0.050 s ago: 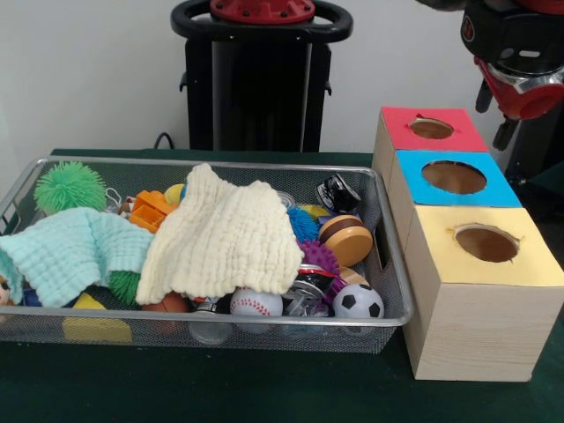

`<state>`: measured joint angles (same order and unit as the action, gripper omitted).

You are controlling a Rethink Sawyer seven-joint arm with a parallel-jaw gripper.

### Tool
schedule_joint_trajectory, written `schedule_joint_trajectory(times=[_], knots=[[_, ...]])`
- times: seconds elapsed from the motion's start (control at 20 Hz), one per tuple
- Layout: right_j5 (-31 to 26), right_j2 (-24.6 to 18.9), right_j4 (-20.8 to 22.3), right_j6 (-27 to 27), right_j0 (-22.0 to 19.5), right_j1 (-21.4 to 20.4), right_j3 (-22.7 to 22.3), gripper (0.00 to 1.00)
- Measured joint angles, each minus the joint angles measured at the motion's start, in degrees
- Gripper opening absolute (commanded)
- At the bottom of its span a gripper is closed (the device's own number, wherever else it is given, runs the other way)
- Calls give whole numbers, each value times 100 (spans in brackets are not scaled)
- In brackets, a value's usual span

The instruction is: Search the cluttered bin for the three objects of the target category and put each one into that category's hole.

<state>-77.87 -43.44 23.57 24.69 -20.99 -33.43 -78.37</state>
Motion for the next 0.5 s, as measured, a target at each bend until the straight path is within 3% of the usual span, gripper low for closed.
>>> schedule_joint_trajectory(times=[0.5], knots=[[-2, 91, 637, 0, 134, 133, 1060, 100]])
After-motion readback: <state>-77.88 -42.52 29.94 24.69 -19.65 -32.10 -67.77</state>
